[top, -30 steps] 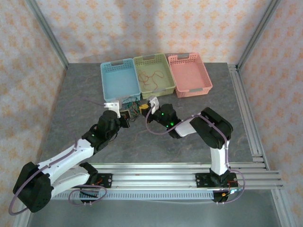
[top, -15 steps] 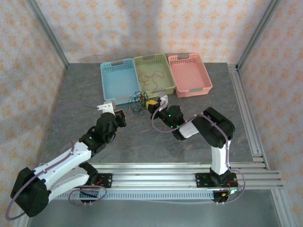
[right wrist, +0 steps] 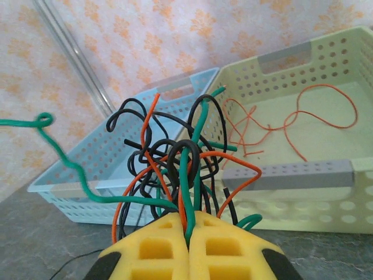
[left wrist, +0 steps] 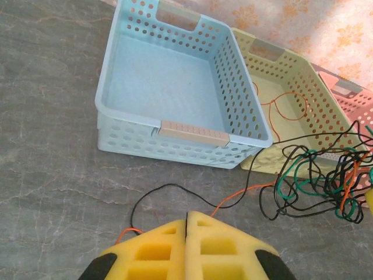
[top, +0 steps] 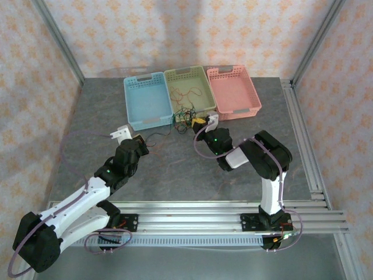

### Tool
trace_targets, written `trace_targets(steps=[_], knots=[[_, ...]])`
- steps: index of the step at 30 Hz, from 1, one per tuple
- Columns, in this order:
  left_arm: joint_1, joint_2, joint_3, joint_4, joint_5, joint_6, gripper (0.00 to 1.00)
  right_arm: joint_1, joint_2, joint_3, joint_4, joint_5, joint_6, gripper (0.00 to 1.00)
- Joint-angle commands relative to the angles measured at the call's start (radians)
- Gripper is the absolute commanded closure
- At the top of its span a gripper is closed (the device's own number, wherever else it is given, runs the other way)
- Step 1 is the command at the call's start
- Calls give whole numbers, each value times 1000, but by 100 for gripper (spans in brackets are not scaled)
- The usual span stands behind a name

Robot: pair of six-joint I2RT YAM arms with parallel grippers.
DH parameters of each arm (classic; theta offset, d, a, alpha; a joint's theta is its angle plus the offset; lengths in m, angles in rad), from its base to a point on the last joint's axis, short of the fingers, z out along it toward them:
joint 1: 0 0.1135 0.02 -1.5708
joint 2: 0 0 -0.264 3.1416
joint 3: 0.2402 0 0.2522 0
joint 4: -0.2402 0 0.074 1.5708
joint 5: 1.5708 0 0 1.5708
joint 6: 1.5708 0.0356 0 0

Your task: Untangle the cables

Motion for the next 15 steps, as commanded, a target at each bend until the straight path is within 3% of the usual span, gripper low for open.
trace_targets(steps=[1, 8, 11, 15], knots=[[6, 33, 10, 18, 47, 27, 100, 5, -1, 16, 84, -131, 22, 100], [27, 129, 84, -10, 150, 49, 45, 4, -19, 17, 84, -228, 37, 100], [61, 240, 160, -54, 239, 39, 32, 4, -31, 11, 83, -232, 42, 100], [119, 434, 287, -122, 389, 25, 29, -1, -44, -3, 84, -194, 61, 100]])
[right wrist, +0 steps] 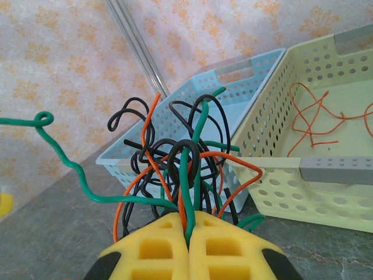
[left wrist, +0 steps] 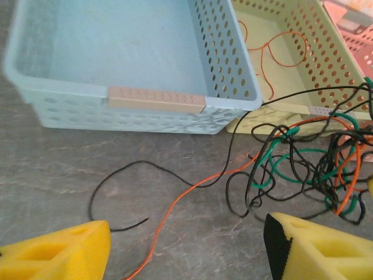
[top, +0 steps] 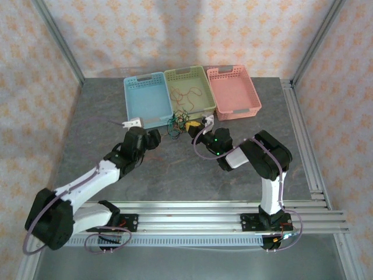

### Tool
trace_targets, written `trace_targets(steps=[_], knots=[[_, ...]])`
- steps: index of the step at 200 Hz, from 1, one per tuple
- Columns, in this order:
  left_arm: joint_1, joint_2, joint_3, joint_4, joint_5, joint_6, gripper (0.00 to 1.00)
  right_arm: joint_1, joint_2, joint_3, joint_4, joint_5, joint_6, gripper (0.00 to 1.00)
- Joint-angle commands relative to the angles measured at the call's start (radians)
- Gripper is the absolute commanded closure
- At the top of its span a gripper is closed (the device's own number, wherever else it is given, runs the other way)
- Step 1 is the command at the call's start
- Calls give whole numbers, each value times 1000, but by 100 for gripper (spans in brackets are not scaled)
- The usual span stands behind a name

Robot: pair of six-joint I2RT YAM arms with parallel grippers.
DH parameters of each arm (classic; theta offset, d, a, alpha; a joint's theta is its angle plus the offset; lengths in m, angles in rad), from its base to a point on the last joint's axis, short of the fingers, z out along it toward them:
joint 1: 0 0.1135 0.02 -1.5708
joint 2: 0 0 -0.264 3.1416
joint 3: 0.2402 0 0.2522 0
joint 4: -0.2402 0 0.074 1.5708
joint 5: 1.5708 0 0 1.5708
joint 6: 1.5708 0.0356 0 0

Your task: Untangle the cables

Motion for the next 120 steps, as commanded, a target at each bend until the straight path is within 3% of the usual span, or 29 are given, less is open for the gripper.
trace_targets(steps=[1, 57, 88, 120], knots=[[40, 169, 130, -106, 173, -3, 29, -4, -45, -7, 73, 10, 37, 100], [41, 467, 374, -252, 291, 3, 34, -44, -43, -15, 72, 57, 122, 100], [41, 482, 383, -193, 360, -10, 32, -51, -38, -12, 73, 61, 136, 100], [41, 487, 410, -185, 349, -20, 32, -56, -34, -10, 73, 54, 147, 100]])
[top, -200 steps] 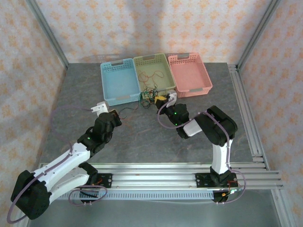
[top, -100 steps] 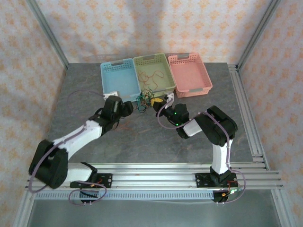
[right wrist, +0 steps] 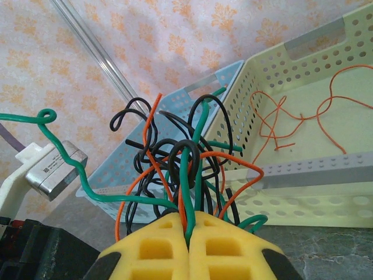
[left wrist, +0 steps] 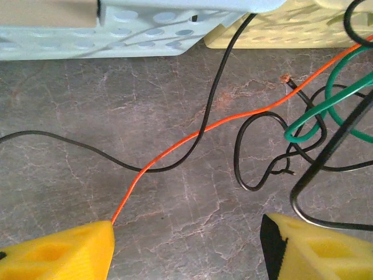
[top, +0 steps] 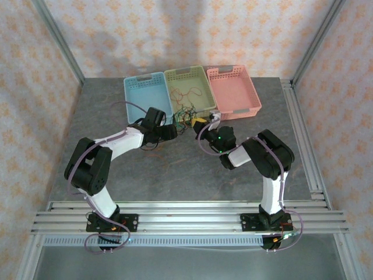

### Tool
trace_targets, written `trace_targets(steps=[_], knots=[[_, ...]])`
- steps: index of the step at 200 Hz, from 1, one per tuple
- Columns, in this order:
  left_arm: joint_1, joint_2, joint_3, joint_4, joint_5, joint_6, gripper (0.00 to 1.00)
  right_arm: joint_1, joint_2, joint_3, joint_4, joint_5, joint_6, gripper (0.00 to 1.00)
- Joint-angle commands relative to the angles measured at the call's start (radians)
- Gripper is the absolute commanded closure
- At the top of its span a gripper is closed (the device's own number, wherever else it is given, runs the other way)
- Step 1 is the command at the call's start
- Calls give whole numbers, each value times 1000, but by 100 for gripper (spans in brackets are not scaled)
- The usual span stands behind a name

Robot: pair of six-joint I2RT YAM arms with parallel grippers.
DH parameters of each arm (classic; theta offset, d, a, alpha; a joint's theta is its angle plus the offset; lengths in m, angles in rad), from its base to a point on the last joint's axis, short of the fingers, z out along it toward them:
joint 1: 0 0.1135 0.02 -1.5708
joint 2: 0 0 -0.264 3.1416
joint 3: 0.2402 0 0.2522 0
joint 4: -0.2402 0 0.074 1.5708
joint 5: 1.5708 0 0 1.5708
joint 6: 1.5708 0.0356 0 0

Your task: Untangle the cables

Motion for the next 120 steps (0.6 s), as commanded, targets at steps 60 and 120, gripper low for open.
trace_targets(steps=[60, 120], knots=[[3, 9, 148, -28, -3, -54, 39, -10, -20, 6, 65, -26, 37, 100], [3, 80, 207, -51, 8, -62, 51, -10, -15, 12, 66, -30, 40, 100]])
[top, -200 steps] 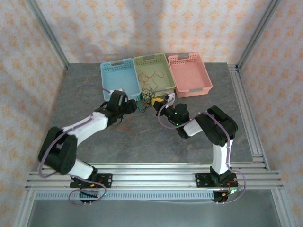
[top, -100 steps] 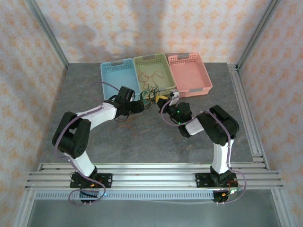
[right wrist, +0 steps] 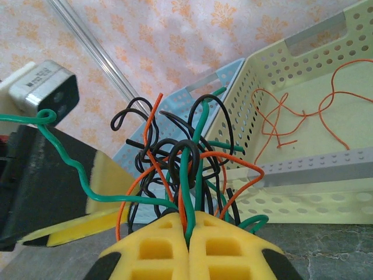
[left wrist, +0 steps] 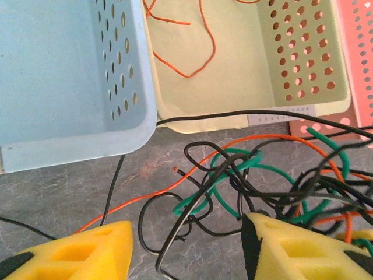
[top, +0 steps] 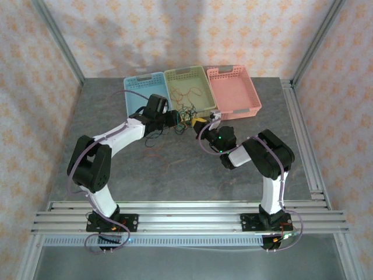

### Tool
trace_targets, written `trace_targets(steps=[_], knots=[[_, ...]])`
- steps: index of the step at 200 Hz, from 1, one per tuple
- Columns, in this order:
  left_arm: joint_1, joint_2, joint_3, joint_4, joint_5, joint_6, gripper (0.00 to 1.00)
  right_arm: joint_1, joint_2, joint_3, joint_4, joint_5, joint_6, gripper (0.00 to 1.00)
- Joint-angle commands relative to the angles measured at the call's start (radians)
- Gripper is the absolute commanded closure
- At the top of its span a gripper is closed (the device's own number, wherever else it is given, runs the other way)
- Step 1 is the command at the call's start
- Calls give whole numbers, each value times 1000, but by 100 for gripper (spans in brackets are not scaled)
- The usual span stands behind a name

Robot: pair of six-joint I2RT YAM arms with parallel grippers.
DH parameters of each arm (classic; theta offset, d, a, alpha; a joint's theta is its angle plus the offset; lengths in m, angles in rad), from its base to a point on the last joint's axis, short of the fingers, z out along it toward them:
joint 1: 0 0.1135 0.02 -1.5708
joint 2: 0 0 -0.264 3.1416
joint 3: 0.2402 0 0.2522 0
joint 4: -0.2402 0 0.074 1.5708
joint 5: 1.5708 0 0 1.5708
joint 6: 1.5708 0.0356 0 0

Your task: Untangle the cables

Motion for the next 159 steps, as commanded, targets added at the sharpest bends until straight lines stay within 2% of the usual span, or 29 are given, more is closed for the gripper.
trace_targets(steps=[1, 45, 112, 134, 147, 159], knots=[[3, 35, 23, -48, -15, -9, 51, -5, -15, 11, 66, -18, 15, 100], [3, 59, 27, -44, -23, -12, 59, -4, -10, 14, 66, -24, 17, 100], [4, 66, 22, -36, -15, -10, 78, -5, -8, 19, 66, -30, 20, 100], [4, 53, 3, -28, -25, -10, 88, -5, -10, 18, 66, -29, 19, 100], [3, 37, -11, -25, -39, -6, 100, -4, -9, 17, 65, -28, 19, 100], [3, 14, -31, -24, -62, -3, 100, -4, -9, 16, 65, -27, 19, 100]])
